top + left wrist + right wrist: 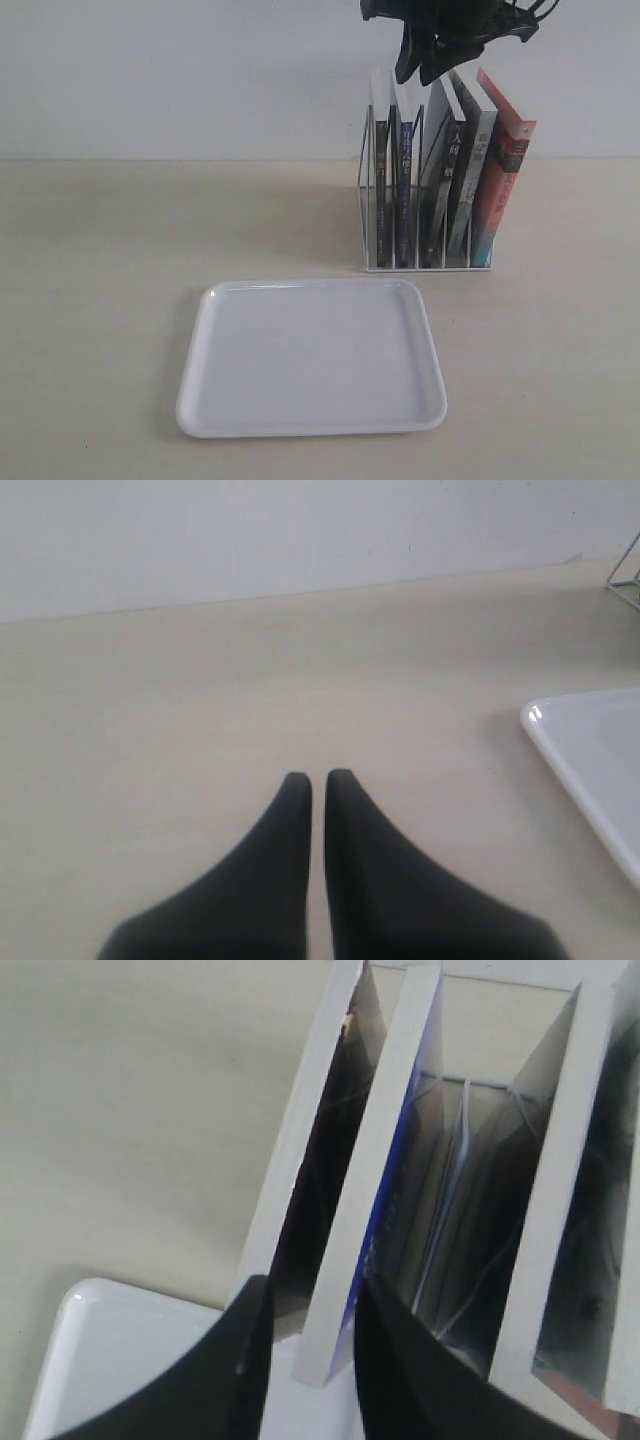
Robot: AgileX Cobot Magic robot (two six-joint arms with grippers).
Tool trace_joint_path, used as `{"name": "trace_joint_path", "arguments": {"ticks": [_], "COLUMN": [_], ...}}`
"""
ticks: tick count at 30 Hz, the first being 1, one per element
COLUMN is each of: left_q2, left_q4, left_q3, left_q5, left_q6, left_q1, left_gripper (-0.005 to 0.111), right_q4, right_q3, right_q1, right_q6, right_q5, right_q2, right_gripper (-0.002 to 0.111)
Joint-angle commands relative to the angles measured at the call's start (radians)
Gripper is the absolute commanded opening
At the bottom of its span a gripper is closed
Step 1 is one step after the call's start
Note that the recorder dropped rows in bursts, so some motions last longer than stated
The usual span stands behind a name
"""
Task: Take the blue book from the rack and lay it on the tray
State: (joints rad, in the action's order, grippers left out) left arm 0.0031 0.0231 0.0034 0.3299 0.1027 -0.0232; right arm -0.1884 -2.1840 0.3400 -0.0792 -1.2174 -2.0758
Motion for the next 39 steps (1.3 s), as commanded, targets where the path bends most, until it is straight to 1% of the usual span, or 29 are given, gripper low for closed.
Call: {"name": "trace_joint_path", "arguments": {"ticks": [1,18,32,34,35,37,39], "left_q2": [-0.003,-0.003,-0.003,-0.003,-0.003,-0.003,-0.003], "left_q4": [0.002,0.002,0.002,0.002,0.002,0.002,0.002], "left_q3": [-0.003,-0.003,-0.003,-0.003,-0.003,-0.003,-0.003], "left_q5": [-0.016,-0.016,-0.016,-0.016,-0.016,-0.016,-0.016], "left_q6": [0.002,0.002,0.002,0.002,0.002,0.002,0.002], "left_q1": [0.002,0.002,0.002,0.002,0.002,0.002,0.002], "left_gripper": [0.005,0.005,0.005,0.005,0.005,0.005,0.005], "right_q4": [0.005,0.012,0.019,0.023,0.025,0.025,0.025], "right_q3": [-0.002,-0.002,-0.002,-0.002,-0.002,-0.002,-0.002], "right_q1": [0.000,0.000,0.000,0.000,0.000,0.000,0.000], "right_q6": [-0.001,-0.001,-0.050,-0.055,-0.055,-0.055,-0.058], "right_q5": [0.013,0.025,0.011,0.011,0.011,0.007,0.003], "right_q2": [-0.028,-0.070,-0.138,-0.138,-0.138,-0.138,-0.138], "right_gripper": [0.027,0.027,0.027,0.023,0.018,0.002,0.000]}}
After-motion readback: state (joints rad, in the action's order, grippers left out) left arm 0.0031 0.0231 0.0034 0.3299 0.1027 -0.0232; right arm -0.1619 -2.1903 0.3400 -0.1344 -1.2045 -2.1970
